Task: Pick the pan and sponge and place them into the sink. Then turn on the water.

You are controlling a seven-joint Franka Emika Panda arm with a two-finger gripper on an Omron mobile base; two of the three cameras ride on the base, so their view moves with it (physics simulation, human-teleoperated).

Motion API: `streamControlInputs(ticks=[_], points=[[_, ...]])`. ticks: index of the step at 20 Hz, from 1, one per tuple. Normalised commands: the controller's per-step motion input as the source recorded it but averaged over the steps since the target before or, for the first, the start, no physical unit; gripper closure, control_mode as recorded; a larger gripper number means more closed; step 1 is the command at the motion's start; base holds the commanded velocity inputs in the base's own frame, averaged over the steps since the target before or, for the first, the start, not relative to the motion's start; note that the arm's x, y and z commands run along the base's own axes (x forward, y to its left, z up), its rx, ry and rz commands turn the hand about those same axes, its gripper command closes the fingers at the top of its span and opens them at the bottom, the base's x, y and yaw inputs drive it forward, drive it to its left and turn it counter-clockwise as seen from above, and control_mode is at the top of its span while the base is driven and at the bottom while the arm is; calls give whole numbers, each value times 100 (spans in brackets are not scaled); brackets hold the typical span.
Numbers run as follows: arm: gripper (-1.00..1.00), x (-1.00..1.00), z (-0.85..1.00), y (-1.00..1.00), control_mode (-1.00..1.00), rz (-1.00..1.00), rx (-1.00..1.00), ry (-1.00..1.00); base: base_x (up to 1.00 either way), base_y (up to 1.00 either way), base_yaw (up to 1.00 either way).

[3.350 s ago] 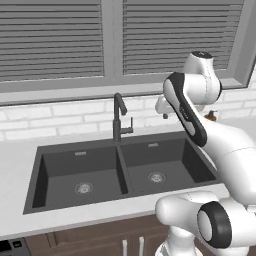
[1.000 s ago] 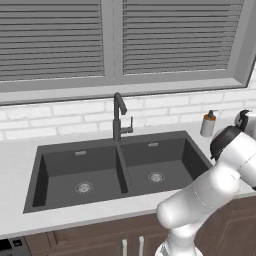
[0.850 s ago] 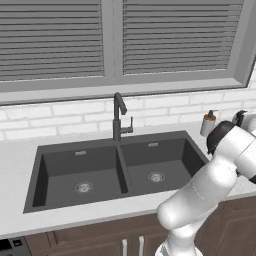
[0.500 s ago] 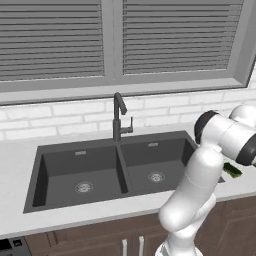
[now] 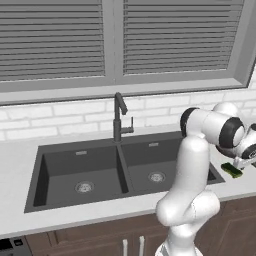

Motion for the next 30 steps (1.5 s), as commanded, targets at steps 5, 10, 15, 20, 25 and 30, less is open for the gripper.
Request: streamControlInputs(ticks=[5,10,15,20,25,30], points=[[-100,38,-11,-49,-100,4,15,1,0,0,0],[-100,41,-20,-51,-100,7,11,3,0,0,0],[100,14,-73,-3,-100,8,2,3,0,0,0],[100,-6,-56,36,-100,13,-14,0,0,0,0],[100,-53,-34,84,-100,15,-5,-8,0,0,0],[100,-32,5,88,-100,10,-1,-3,0,0,0]])
